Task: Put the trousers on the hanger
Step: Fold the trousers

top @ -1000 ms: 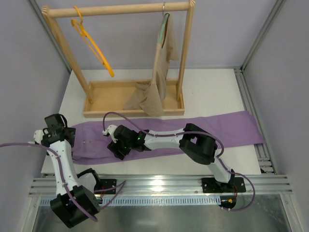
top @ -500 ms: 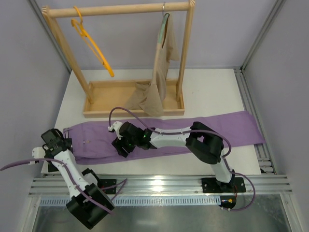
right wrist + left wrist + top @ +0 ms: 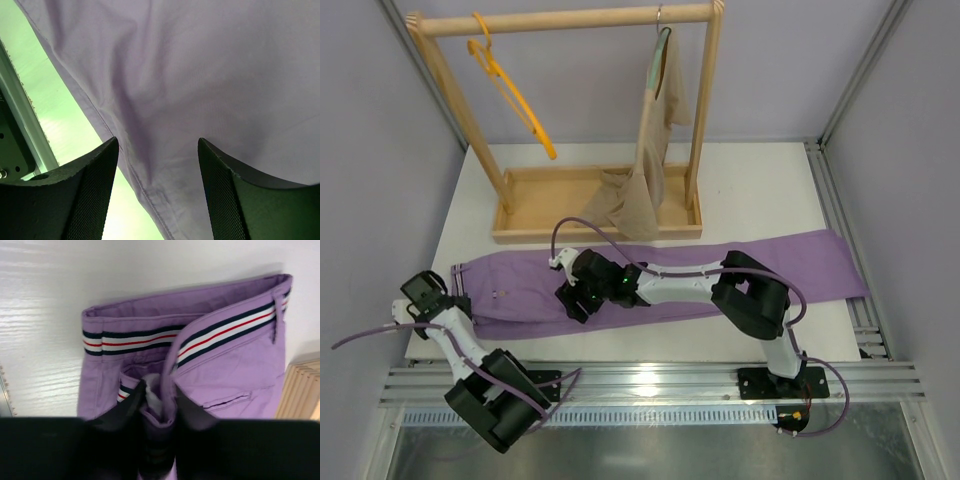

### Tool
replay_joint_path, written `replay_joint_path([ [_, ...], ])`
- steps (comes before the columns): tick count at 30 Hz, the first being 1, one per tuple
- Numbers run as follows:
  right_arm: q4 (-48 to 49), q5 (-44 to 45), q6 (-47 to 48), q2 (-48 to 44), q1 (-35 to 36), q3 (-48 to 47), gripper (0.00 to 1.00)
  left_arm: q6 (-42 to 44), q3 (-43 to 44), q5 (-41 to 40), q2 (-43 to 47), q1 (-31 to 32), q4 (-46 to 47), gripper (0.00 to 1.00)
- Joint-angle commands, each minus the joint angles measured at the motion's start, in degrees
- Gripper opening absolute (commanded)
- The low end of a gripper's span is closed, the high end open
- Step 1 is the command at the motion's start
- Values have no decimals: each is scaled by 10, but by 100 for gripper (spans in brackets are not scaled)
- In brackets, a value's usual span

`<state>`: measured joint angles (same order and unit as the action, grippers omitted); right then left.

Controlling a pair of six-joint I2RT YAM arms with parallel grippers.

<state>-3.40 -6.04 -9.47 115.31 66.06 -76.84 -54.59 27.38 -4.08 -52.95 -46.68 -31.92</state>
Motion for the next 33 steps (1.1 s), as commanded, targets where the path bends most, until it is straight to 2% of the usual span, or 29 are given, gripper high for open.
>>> replay_joint_path([
  [1, 31, -6, -7, -36, -7, 9, 68, 25, -1, 38, 16, -6, 59, 18],
  [3, 38, -7, -8, -36, -8, 13, 68, 32, -3, 39, 35, -5, 74, 3],
  [4, 48, -7, -9, -33, -8, 17, 68, 36, -3, 57, 41, -6, 78, 0],
  [11, 81, -16, -29, -12, -12, 41, 67, 45, -18, 136, 67, -8, 169, 0],
  [15, 93, -16, -32, -9, -14, 58, 67, 11, -61, 239, 99, -17, 289, 0],
  [16, 96, -19, -33, -7, -15, 64, 67, -26, -79, 299, 109, -18, 386, 0],
  [19, 104, -24, -35, -1, -19, 69, 67, -49, -107, 323, 117, -18, 435, 1],
  [22, 106, -33, -37, 9, -19, 64, 67, -40, -126, 302, 116, -18, 429, 0],
  [26, 110, -34, -41, 11, -19, 68, 67, 2, -112, 190, 98, -26, 256, 1],
  [29, 110, -30, -41, 5, -22, 78, 67, 18, -95, 111, 93, -51, 188, 1],
  [33, 114, -26, -40, -6, -27, 93, 67, 4, -71, 52, 66, -76, 137, 14],
])
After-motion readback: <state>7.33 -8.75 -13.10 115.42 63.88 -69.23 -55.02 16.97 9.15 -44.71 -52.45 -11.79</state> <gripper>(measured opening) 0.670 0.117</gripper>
